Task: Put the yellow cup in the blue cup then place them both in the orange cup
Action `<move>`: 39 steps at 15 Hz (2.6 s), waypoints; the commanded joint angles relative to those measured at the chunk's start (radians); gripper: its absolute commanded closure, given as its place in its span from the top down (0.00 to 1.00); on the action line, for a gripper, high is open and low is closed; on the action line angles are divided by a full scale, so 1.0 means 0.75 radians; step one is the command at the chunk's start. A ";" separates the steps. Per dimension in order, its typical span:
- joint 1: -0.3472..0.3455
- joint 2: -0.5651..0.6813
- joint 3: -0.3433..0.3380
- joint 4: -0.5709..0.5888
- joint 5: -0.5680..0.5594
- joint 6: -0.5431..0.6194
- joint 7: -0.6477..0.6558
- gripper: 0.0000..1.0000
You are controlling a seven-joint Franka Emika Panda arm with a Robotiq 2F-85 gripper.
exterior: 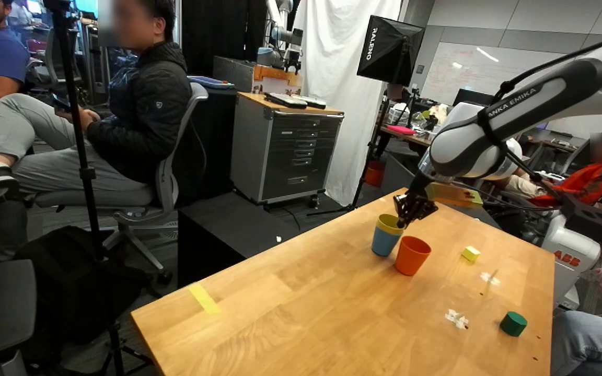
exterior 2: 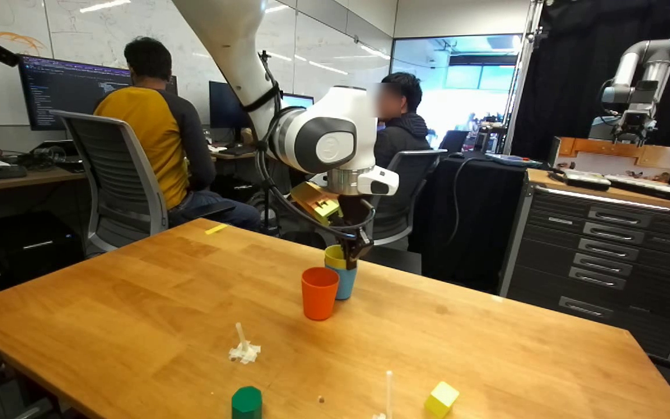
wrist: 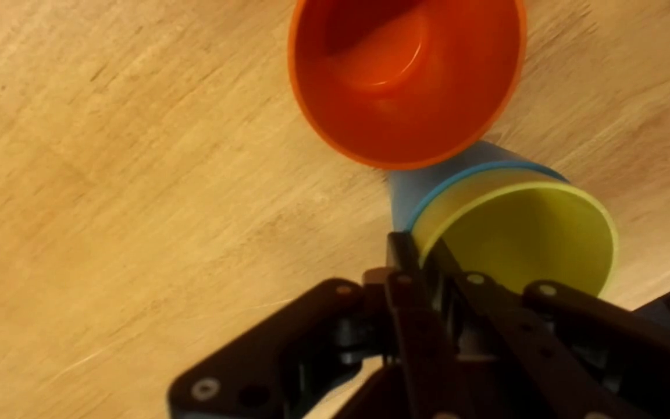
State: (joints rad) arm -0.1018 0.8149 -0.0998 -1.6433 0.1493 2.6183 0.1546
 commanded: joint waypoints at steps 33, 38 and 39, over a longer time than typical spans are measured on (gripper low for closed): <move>0.023 0.060 -0.035 0.108 -0.042 -0.102 0.046 0.07; 0.004 -0.037 -0.049 -0.001 -0.026 -0.063 0.041 0.07; -0.005 -0.057 -0.046 -0.014 -0.022 -0.077 0.034 0.07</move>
State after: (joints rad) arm -0.0994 0.8513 -0.1294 -1.5828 0.1412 2.5622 0.1652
